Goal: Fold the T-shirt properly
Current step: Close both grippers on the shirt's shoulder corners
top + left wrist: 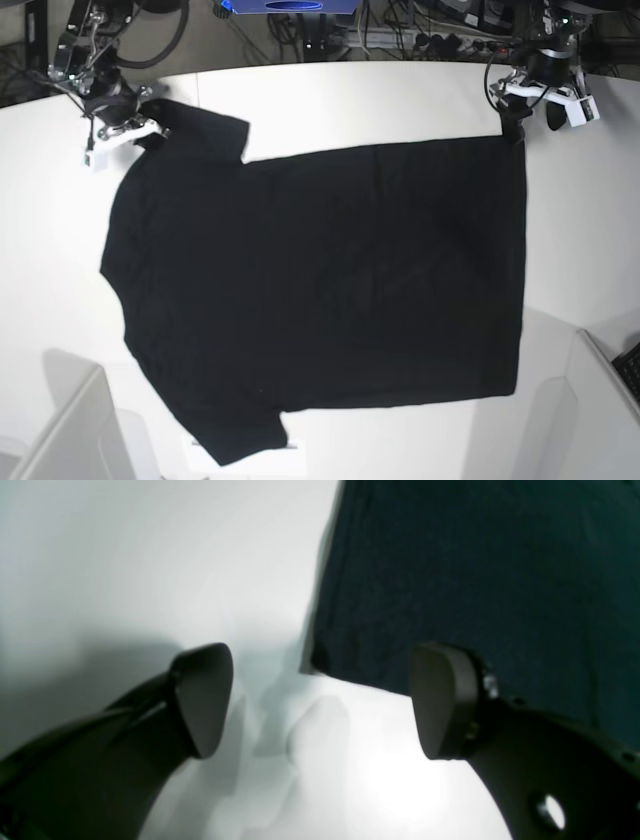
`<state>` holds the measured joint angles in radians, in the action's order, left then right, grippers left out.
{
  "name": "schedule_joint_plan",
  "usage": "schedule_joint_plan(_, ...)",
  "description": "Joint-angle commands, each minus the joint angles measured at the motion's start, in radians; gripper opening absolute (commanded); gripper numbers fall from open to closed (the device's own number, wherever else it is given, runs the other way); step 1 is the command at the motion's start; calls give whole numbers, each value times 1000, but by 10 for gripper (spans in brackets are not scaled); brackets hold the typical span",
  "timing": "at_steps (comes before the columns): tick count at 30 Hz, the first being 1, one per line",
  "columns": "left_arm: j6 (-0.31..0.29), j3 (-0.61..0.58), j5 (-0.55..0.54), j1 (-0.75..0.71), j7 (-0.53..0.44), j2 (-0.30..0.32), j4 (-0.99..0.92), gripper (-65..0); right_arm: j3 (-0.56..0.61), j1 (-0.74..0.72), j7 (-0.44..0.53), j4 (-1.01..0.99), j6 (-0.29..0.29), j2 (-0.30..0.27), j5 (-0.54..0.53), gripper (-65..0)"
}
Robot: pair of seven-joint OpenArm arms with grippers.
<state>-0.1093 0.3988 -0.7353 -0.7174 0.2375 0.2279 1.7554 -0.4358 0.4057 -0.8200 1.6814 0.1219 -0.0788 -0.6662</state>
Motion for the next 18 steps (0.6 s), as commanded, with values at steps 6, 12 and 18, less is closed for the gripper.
schedule_joint_plan(6,-11,7,-8,54,62,-9,1,-118,2,9,-42,1,-8,-3,20,-650)
schedule_joint_plan(12,-11,33,-10,117,115,-25,-88,-118,2,9,-42,1,-8,-5,20,-650)
schedule_joint_plan(18,-11,36,-10,155,136,-42,-122,-118,2,8,-42,1,-8,-5,20,-650)
